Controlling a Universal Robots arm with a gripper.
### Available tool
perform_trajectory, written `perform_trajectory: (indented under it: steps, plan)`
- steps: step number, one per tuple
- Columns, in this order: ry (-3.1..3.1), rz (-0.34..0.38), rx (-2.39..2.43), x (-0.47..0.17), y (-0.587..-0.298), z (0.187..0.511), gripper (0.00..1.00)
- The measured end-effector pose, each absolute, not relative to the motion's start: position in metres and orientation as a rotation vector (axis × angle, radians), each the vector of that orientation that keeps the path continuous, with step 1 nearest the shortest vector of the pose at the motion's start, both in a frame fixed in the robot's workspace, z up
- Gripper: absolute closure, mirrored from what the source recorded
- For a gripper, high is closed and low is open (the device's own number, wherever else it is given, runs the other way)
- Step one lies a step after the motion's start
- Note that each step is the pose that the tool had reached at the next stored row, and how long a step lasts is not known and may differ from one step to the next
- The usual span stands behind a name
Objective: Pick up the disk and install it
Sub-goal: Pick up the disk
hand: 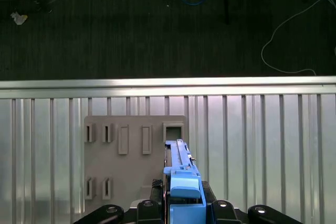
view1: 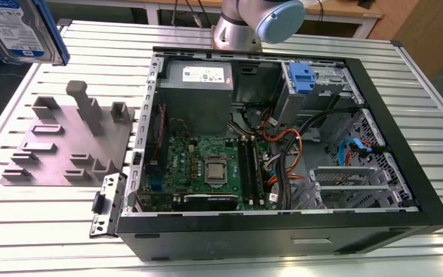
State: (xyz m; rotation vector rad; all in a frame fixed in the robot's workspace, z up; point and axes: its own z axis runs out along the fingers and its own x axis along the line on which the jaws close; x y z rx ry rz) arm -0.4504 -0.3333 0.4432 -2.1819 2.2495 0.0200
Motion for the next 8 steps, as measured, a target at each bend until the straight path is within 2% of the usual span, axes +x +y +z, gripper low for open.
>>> perform_trajectory:
  steps: [8]
  plan:
    - [2.246, 0.028, -2.179, -0.4504, -0.3332, 0.4433, 0.63]
